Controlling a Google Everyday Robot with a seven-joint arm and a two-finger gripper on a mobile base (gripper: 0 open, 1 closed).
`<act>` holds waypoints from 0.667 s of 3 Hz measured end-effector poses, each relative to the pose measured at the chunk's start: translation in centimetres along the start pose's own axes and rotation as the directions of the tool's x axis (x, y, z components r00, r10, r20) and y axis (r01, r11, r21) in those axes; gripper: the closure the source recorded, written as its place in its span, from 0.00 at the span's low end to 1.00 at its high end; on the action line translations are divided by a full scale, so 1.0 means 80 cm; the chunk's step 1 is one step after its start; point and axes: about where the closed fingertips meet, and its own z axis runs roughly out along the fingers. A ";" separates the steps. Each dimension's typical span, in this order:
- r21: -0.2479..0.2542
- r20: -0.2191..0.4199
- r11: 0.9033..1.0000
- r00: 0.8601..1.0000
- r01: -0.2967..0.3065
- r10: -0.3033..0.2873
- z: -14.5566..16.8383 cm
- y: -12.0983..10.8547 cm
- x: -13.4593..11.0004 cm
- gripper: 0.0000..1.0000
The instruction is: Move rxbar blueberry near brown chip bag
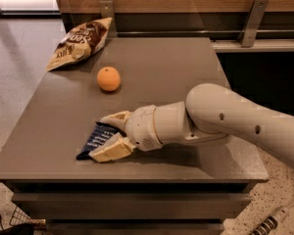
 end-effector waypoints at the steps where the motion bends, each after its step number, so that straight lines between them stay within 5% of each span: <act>1: 0.025 -0.042 0.997 0.997 0.067 -0.066 -0.037 -0.035 -0.073 1.00; 2: 0.066 -0.089 0.988 0.987 0.138 -0.131 -0.076 -0.076 -0.148 1.00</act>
Offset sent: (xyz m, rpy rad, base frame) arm 0.0925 -0.0304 0.2193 -0.1649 -0.2245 -0.0430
